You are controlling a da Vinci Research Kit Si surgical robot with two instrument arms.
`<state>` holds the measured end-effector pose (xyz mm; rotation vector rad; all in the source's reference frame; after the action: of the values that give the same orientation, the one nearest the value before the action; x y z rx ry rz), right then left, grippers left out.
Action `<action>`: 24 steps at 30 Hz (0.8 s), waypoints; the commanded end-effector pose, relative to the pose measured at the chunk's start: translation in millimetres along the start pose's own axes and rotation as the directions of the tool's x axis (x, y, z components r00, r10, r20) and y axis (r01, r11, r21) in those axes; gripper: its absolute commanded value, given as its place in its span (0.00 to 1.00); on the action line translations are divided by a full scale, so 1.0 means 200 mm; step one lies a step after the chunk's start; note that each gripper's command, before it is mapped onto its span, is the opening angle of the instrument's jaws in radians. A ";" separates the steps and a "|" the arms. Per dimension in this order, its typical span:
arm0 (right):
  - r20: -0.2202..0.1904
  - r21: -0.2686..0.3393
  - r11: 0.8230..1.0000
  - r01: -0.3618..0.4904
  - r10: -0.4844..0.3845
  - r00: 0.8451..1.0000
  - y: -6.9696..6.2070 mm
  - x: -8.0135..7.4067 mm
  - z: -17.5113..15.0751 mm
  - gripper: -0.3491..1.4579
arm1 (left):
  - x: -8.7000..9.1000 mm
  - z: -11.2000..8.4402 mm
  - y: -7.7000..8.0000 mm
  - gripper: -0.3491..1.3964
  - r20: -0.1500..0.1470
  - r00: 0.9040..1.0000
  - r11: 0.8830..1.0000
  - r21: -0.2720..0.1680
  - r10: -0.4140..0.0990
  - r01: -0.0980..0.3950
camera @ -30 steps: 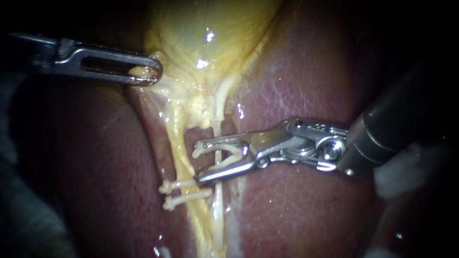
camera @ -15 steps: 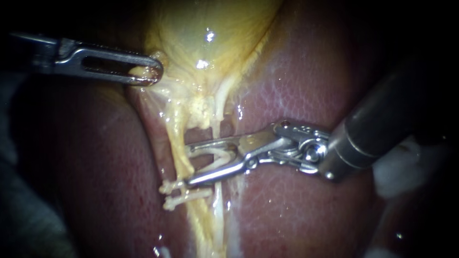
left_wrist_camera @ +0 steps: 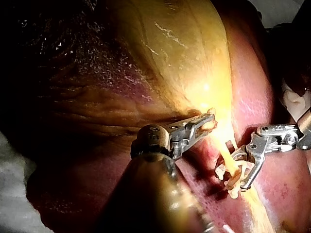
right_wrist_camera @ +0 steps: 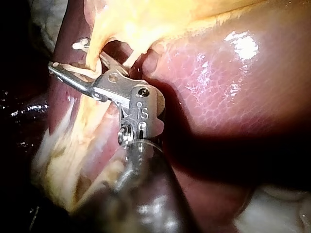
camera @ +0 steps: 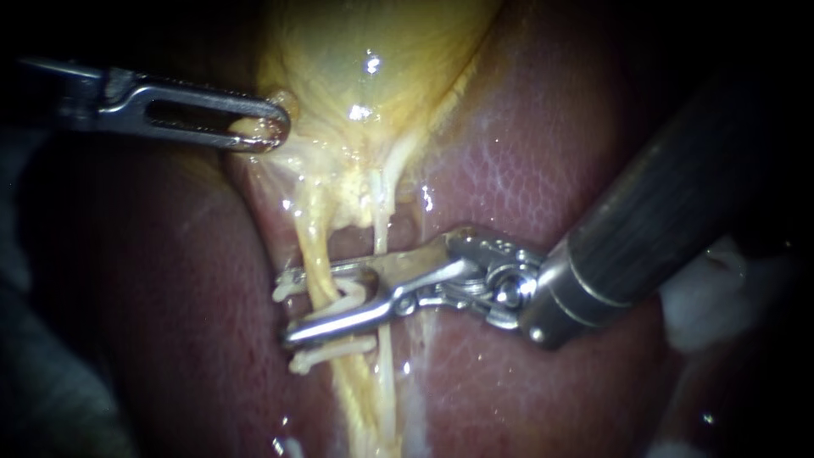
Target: Clipping third clip left tube
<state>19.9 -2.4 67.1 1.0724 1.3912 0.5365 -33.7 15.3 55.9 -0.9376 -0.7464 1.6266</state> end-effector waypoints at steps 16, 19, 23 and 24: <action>-0.043 0.008 1.000 -0.007 0.007 0.999 -0.016 0.024 -0.005 0.45 | 0.000 0.000 0.000 0.00 0.000 1.000 1.000 0.000 0.000 0.000; -0.052 0.007 1.000 -0.004 0.005 0.999 -0.018 0.027 -0.006 0.44 | 0.000 0.000 0.000 0.00 0.000 1.000 1.000 0.000 0.000 0.000; -0.054 0.007 1.000 -0.006 0.006 0.999 -0.020 0.028 -0.006 0.40 | 0.000 0.000 0.000 0.00 0.000 1.000 1.000 0.000 0.000 0.000; -0.053 0.008 1.000 -0.006 0.006 0.999 -0.020 0.028 -0.007 0.37 | 0.000 0.000 0.000 0.00 0.000 1.000 1.000 0.000 0.000 0.000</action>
<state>18.4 0.8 60.9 1.0764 1.4390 0.5694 -33.7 15.3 55.9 -0.9371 -0.7459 1.6266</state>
